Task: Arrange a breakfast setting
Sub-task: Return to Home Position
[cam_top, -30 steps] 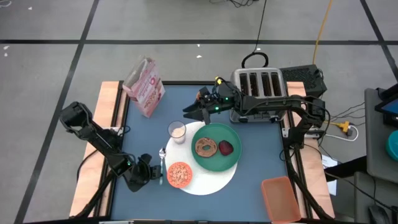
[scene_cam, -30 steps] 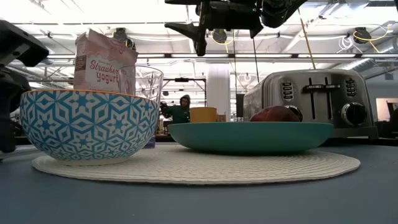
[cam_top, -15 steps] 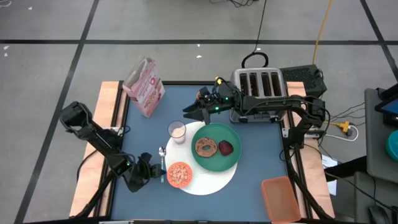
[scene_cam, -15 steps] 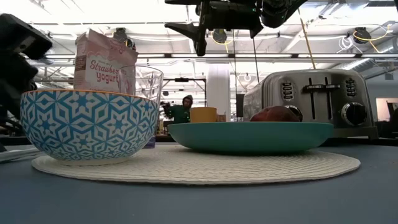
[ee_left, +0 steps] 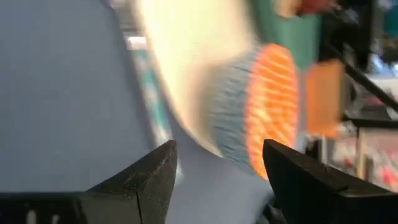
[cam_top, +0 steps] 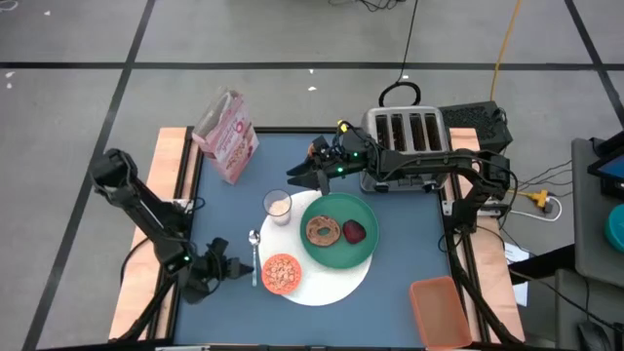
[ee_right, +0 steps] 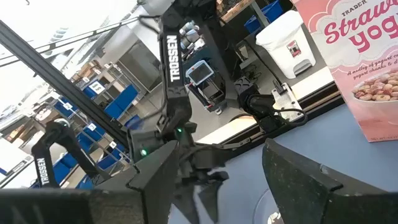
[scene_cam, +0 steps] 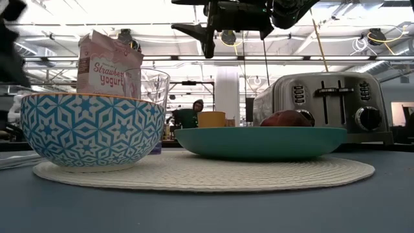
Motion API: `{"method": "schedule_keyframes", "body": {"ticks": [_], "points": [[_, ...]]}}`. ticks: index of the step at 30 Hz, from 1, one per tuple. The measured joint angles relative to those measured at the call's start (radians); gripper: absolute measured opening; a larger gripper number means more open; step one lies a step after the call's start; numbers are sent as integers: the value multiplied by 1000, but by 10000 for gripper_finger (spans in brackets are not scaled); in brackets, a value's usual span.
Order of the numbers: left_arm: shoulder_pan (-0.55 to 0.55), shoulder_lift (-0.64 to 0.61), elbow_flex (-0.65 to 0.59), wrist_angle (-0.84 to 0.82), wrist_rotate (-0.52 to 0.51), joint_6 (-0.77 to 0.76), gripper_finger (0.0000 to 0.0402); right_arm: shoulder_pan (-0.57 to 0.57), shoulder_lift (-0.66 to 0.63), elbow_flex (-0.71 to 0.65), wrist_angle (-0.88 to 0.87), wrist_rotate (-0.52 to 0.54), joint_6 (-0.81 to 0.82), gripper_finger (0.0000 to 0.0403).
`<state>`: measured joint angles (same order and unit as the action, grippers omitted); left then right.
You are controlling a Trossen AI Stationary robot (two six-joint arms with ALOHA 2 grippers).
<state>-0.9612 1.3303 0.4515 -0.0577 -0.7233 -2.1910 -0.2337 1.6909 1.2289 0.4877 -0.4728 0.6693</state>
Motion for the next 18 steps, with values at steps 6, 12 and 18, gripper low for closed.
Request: {"method": "schedule_keyframes", "body": {"ticks": [6,12,18], "points": [[-14,-116,71,-42,-12,286,241,0,0,0,0,0,0,222],[26,-197,255,-335,-14,539,241,0,0,0,-3,0,0,222],[105,-258,471,-593,-58,831,241,0,0,0,-6,0,0,222]]}}
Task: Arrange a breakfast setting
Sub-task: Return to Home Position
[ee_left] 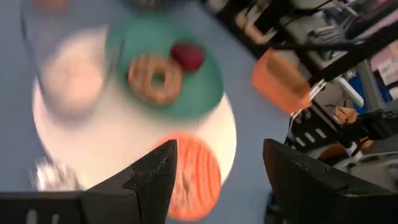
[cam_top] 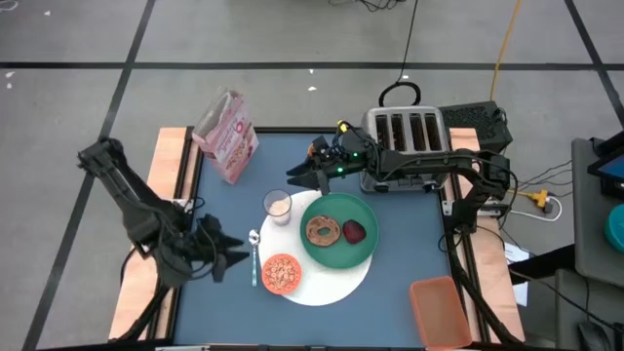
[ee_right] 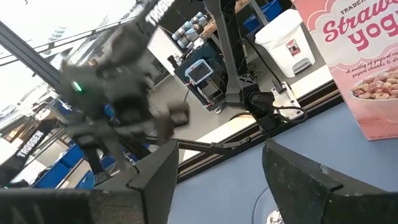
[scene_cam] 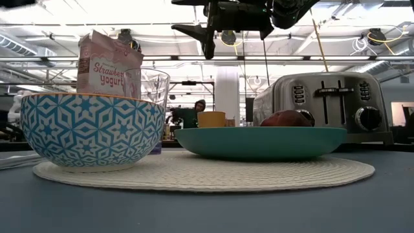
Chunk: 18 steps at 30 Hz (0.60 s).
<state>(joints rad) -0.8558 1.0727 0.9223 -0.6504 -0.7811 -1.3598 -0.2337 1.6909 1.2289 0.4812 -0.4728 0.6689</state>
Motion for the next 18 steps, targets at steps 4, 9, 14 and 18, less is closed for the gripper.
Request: {"method": "schedule_keyframes", "body": {"ticks": [4,9,14,18], "points": [[56,-34,128,-21,-33,313,241,0,0,0,0,0,0,222],[127,-52,272,-20,-35,679,241,0,0,0,-1,3,0,222],[223,-56,381,-21,-35,963,241,0,0,0,-1,4,0,222],[310,-66,434,-21,-34,1120,241,0,0,0,8,1,-4,222]]}}
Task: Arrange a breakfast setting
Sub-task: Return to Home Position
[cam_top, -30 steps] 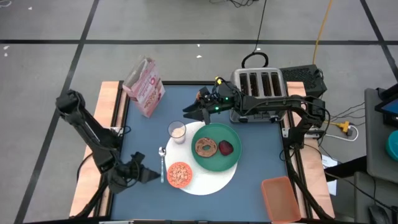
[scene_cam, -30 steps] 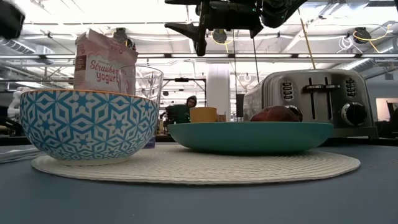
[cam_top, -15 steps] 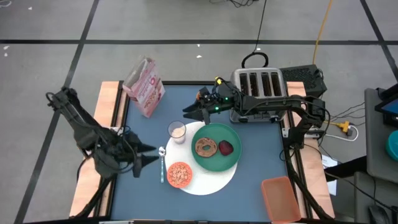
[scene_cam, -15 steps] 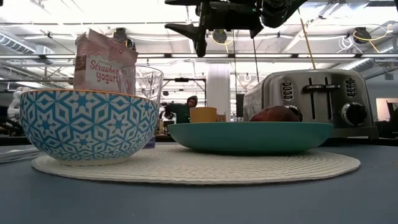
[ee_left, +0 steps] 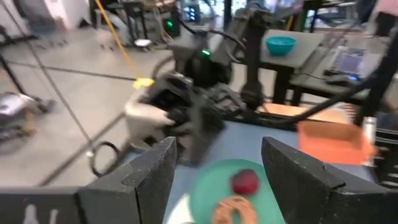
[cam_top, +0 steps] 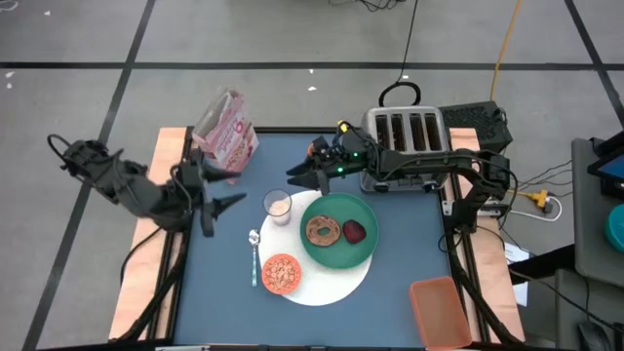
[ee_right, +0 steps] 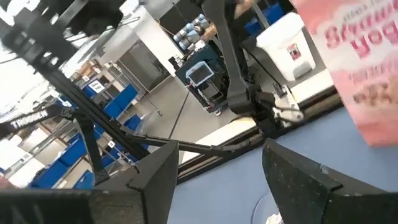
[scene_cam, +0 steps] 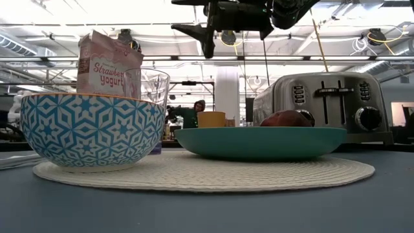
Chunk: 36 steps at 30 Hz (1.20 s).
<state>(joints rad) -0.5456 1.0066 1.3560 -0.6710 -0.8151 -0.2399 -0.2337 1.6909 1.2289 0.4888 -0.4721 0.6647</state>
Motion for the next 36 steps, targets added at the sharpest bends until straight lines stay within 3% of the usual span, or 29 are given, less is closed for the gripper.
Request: {"method": "schedule_keyframes", "body": {"ticks": [2,9,14,19,26,36], "points": [[41,-10,12,1,24,65,241,0,0,0,15,-13,-31,222],[142,-68,13,-36,98,244,241,-36,-50,0,45,-206,23,222],[190,-132,-15,-92,120,261,241,-81,-143,0,37,-307,90,222],[214,-259,-216,-14,191,256,241,-118,-265,0,-1,-317,100,222],[234,-459,-528,239,239,304,241,-166,-436,0,-145,-318,73,222],[295,-600,-763,448,290,365,241,-239,-630,0,-351,-317,-8,222]]}}
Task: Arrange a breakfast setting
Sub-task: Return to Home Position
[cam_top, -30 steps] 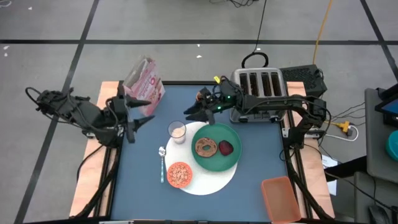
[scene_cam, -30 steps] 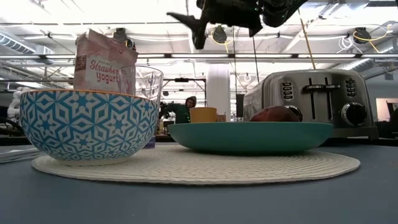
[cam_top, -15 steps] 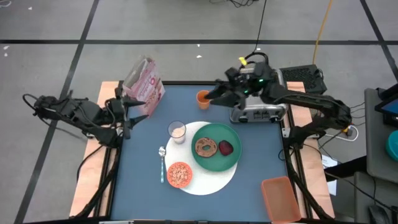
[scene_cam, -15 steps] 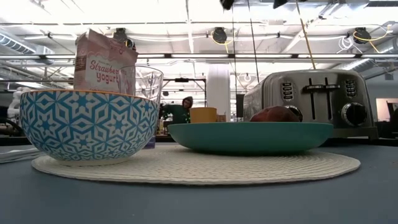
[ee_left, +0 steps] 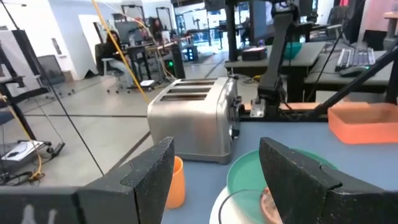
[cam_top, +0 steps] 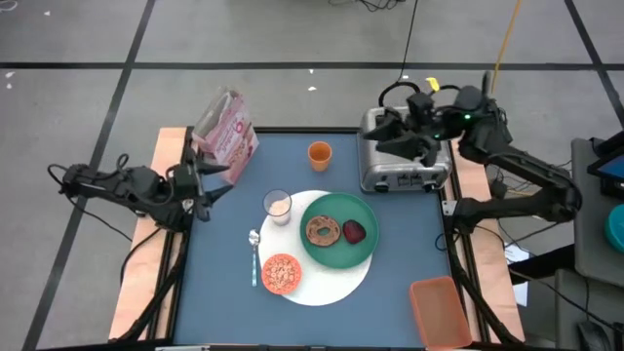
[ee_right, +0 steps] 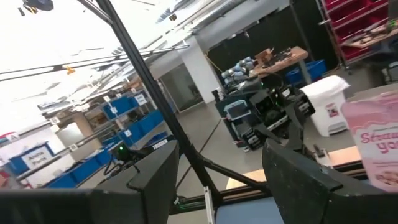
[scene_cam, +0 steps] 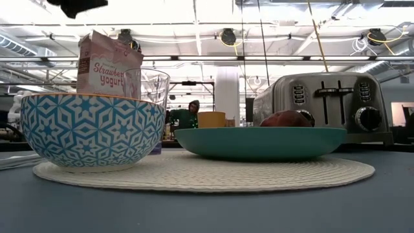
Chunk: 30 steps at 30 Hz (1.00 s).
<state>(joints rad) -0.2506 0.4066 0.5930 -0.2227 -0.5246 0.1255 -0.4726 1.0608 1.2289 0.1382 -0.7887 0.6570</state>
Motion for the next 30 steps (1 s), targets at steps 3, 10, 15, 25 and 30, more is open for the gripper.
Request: {"method": "schedule_keyframes", "body": {"ticks": [3,10,15,25,30], "points": [[30,-9,-62,51,20,0,241,-16,-39,0,-45,-1,-22,222],[107,-10,-163,117,32,-20,241,-64,-116,0,-160,-1,-54,222],[151,-32,-173,44,63,-39,241,-91,-171,0,-251,-1,-105,222],[184,-198,-186,-94,100,-95,241,-111,-271,0,-489,81,-254,222],[184,-321,-316,1,118,-69,241,-111,-317,0,-550,137,-288,222]]}}
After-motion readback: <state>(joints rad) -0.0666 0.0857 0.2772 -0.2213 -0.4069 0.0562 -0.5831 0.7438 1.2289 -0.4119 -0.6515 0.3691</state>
